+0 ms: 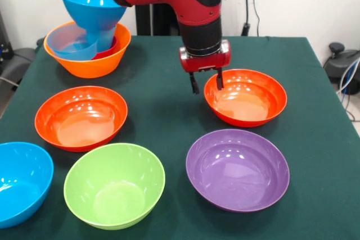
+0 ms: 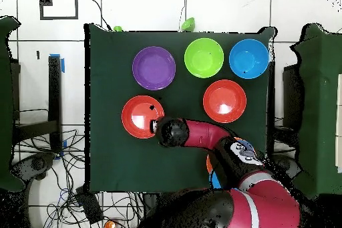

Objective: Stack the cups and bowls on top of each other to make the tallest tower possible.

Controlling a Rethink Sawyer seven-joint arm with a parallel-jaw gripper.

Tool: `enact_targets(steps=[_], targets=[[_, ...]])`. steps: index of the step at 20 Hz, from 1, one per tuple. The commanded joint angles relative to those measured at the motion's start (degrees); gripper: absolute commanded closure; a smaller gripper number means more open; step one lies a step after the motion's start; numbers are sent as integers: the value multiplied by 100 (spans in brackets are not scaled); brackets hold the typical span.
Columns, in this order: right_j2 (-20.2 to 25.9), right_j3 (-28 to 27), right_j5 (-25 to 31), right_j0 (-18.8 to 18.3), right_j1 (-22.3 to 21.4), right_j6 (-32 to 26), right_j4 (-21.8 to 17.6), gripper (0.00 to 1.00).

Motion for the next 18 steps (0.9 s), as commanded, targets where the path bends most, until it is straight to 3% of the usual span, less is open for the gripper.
enact_targets(steps=[1,11,14,18], targets=[[802,274,-199,42,91,334,-192,0],[671,91,-177,207,121,433,-219,0],[-227,-397,-200,877,168,527,-536,0],[-692,-797,-75,1215,326,531,-634,0]])
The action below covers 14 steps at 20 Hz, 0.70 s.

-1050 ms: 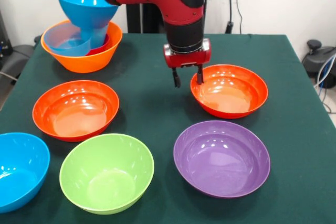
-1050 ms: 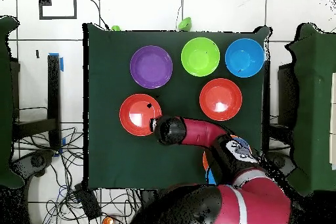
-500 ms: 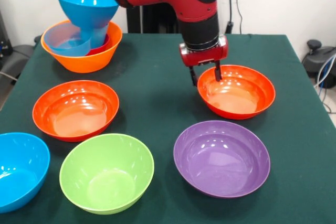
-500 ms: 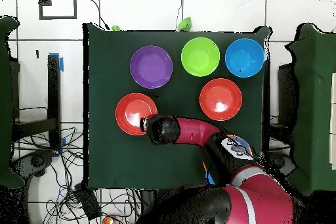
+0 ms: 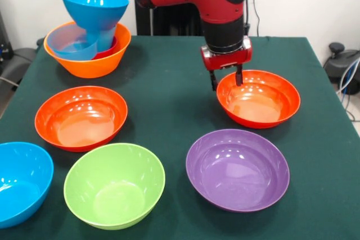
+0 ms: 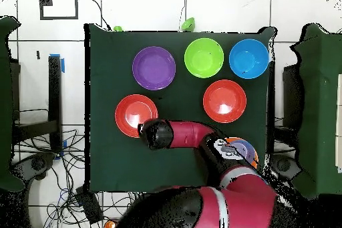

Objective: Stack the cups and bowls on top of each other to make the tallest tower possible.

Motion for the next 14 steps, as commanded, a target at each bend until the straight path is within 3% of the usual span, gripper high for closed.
enact_targets(steps=[1,14], targets=[[-620,-823,-60,676,327,488,-481,100],[-654,-634,-177,612,147,532,-421,100]])
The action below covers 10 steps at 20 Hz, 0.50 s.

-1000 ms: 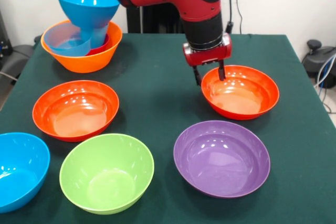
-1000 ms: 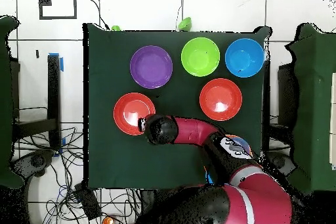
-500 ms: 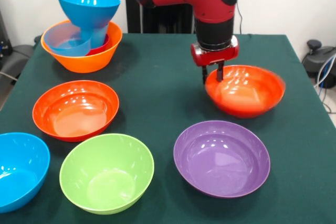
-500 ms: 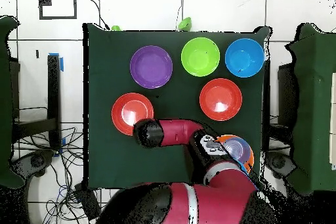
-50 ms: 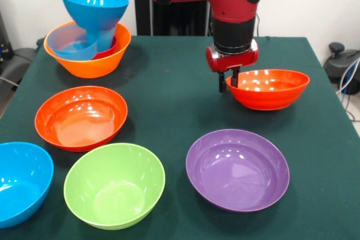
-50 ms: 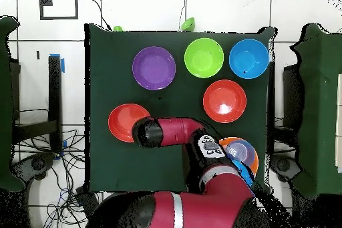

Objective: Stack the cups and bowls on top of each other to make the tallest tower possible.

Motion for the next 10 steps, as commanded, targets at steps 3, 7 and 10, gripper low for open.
enact_targets(steps=[3,7,10], targets=[[-265,-70,-75,21,-32,665,-198,100],[181,954,992,-576,-1435,74,-22,100],[141,1058,1880,-517,-1903,-98,141,100]])
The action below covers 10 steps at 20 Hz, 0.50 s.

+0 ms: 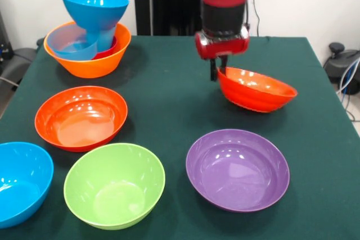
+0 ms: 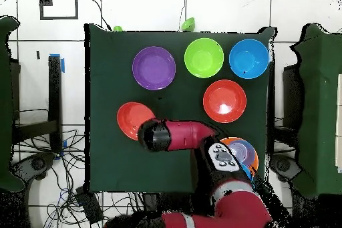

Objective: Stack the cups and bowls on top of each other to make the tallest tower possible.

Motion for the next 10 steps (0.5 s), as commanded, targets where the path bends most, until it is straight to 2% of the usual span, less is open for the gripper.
enact_targets(steps=[1,3,4,7,8,10], targets=[[259,720,1938,-330,-1407,-216,213,100],[487,879,2465,-547,-1731,-452,359,100],[512,920,2945,-632,-1970,-689,379,100],[491,920,3778,-735,-2363,-955,322,100],[481,852,4223,-746,-2512,-1078,268,100],[520,758,4688,-746,-2607,-1098,173,100]])
